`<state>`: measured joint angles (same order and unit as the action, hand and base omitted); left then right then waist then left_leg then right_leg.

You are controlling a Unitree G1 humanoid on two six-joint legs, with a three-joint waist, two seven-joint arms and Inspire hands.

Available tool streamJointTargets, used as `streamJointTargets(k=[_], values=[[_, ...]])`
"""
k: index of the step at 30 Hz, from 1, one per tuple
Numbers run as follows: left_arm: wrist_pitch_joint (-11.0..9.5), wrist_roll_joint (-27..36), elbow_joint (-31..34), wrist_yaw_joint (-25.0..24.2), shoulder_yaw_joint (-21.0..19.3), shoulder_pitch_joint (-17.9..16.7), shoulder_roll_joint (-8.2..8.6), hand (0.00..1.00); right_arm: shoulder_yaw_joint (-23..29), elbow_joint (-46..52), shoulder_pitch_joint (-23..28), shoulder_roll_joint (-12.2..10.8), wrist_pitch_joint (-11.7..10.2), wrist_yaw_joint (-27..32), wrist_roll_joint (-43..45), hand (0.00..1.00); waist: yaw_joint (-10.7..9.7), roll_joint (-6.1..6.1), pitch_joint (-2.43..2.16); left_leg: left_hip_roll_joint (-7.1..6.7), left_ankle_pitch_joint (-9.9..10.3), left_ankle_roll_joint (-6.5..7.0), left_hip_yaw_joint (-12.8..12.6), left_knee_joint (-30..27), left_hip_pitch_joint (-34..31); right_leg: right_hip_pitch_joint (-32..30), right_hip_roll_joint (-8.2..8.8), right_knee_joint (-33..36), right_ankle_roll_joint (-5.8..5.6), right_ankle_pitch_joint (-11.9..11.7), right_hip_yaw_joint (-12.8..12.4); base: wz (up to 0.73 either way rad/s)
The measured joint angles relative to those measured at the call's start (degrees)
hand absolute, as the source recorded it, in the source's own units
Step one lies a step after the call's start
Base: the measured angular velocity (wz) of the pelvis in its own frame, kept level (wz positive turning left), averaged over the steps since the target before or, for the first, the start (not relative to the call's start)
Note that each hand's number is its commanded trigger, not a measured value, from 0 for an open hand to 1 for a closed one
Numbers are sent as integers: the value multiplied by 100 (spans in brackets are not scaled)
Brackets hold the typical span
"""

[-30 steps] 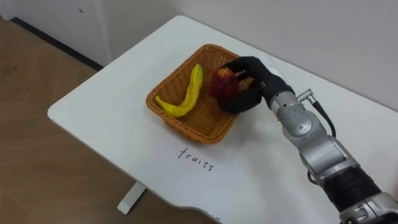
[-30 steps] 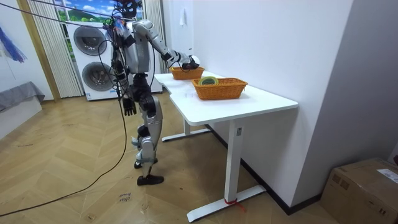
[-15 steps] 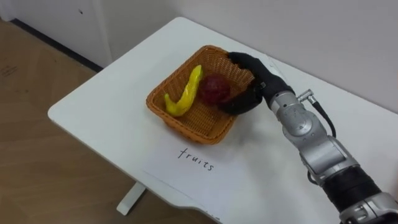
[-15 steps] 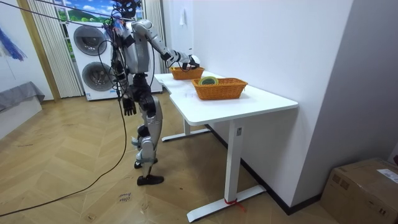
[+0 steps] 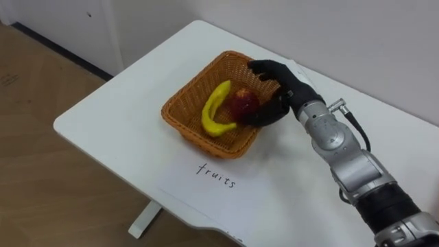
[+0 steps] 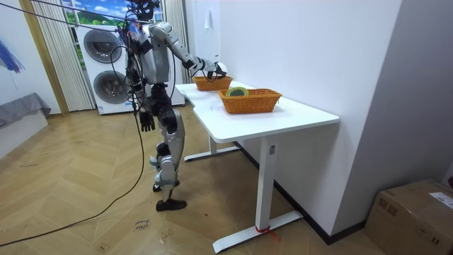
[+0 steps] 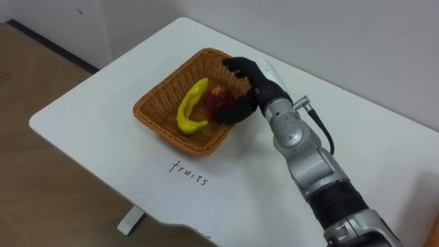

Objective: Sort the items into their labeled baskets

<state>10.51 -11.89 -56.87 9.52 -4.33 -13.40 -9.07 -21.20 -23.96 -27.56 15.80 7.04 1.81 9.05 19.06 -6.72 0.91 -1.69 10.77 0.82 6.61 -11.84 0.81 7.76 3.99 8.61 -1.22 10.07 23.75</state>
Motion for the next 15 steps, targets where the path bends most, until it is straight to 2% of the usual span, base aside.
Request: streamJointTargets(k=[5,10,13,15], values=[[-13,-3,-1,-16,-10,-4,-1,0,63,8,0,1,-11,8,-15,0,-43,5,-9,0,0,0,-3,6,46,40,2,1,0,0,-1,0],[-125,-3,-4,-15,-62,-68,-7,0,471,216,1,19,-30,75,-45,0,-100,-17,-36,-2,-1,1,-14,4,70,57,3,4,0,0,-23,0],[-143,-3,-4,-16,-62,-211,-22,0,686,813,13,94,-131,225,-218,0,-281,-2,-47,6,-5,4,-64,2,98,55,3,3,0,0,-32,-7],[-166,-14,-56,-17,-73,-298,-27,0,825,1289,54,171,-250,383,-229,0,-488,40,-47,12,-13,10,-103,1,114,69,10,4,0,0,-52,0]])
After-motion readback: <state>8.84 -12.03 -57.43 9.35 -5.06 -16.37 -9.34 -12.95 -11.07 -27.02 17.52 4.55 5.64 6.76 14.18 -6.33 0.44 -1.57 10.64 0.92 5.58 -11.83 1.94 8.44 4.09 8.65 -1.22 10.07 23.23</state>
